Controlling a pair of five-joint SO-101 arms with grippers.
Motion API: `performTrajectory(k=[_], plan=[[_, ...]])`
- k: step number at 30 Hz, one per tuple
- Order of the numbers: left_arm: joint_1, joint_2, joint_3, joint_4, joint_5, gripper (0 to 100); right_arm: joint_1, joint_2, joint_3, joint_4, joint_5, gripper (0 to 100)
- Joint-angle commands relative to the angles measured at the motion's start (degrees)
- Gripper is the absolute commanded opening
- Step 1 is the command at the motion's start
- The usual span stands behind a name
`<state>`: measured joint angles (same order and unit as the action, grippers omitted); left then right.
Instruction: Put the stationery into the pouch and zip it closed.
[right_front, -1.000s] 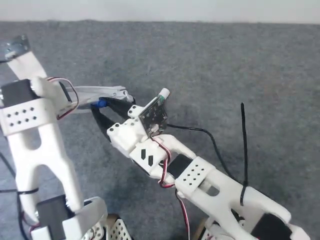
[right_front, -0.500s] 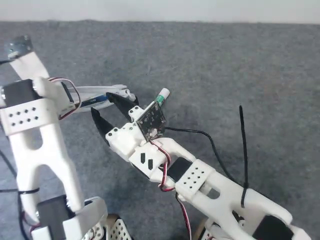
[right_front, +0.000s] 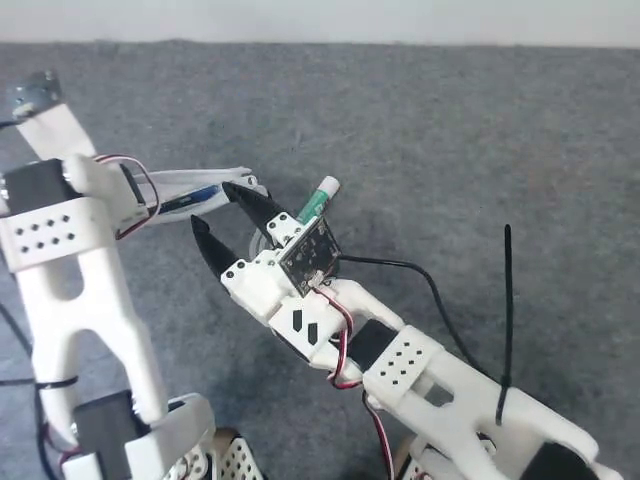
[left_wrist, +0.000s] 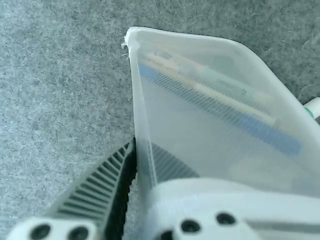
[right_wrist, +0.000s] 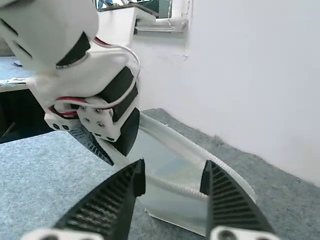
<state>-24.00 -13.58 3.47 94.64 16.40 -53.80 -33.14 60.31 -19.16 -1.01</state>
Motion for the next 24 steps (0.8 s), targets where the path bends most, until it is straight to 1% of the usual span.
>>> performTrajectory(k=[1, 3, 6, 14, 16, 19, 24], plan=[[-0.35, 0.62, 0.22, -1.14, -0.35, 1, -0.48, -3.47, -1.14, 3.65, 1.05, 17.3], [-0.35, 0.62, 0.31, -1.14, -0.35, 1, 0.40, -3.47, -2.81, 6.46, 1.05, 17.3], [-0.35, 0.62, 0.57, -1.14, -0.35, 1, 4.09, -3.47, -6.51, 11.12, 0.79, 17.3], [-0.44, 0.62, 0.48, -1.23, -0.35, 1, 10.68, -3.47, -15.12, 28.26, 0.62, 17.3], [-0.44, 0.62, 0.48, -1.23, -0.35, 1, 12.35, -3.47, -15.30, 30.64, 0.18, 17.3], [-0.44, 0.62, 0.48, -1.23, -0.35, 1, 14.29, -3.47, -15.47, 33.80, -3.43, 17.3], [-0.53, 0.62, 0.48, -1.23, -0.35, 1, 15.08, -3.47, -15.56, 38.37, -3.78, 17.3]])
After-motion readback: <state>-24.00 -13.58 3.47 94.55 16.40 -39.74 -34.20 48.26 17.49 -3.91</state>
